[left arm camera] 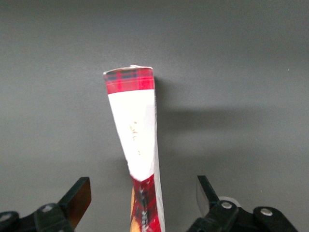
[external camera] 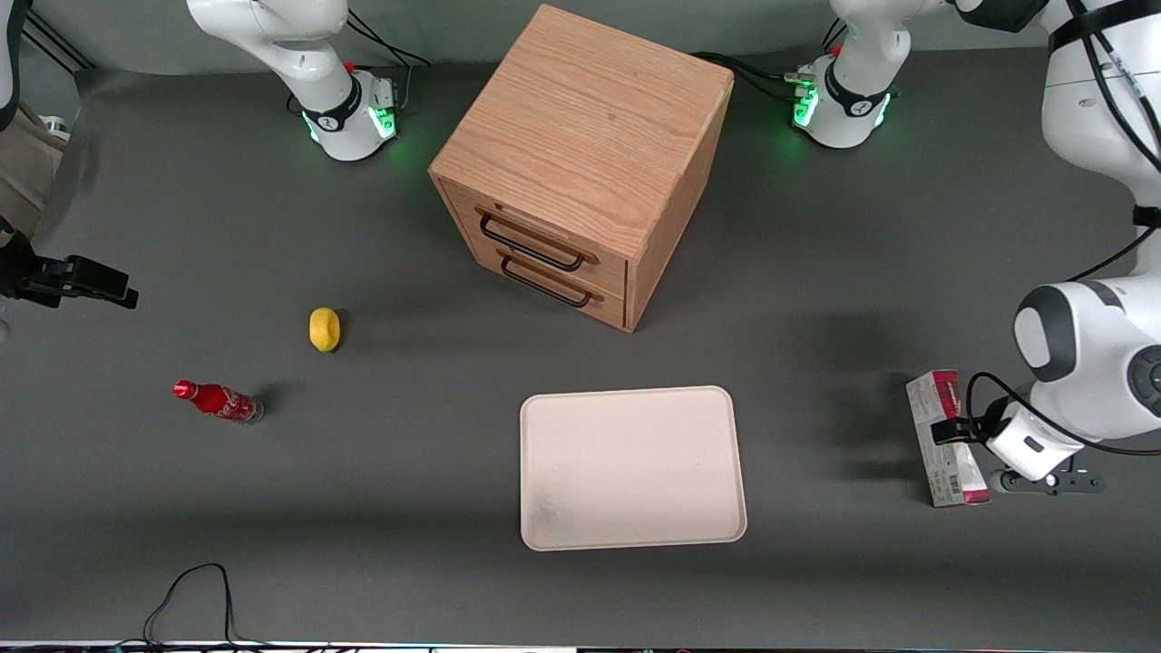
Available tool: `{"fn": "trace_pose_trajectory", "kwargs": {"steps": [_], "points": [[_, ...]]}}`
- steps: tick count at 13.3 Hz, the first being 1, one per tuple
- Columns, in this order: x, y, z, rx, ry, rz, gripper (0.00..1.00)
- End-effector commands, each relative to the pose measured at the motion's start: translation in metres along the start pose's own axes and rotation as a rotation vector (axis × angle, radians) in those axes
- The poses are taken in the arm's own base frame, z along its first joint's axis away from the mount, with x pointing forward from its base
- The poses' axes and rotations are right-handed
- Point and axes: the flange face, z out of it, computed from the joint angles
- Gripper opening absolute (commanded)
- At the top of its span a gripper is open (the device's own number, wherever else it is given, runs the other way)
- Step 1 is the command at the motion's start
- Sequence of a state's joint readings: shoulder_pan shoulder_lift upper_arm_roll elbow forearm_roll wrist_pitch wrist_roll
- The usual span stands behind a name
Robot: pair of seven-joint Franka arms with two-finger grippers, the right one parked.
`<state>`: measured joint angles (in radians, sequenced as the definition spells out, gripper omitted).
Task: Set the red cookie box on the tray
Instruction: 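Lower the left gripper over the cookie box and close on it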
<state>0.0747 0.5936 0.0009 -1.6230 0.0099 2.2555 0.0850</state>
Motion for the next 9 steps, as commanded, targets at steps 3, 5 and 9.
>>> {"fn": "trace_pose_trajectory", "kwargs": {"steps": [3, 5, 9], "points": [[-0.023, 0.006, 0.029, -0.002, 0.080, 0.031, 0.97], [-0.025, 0.006, 0.032, -0.002, 0.084, 0.037, 0.97], [-0.027, 0.004, 0.032, -0.002, 0.077, 0.062, 0.01]]}}
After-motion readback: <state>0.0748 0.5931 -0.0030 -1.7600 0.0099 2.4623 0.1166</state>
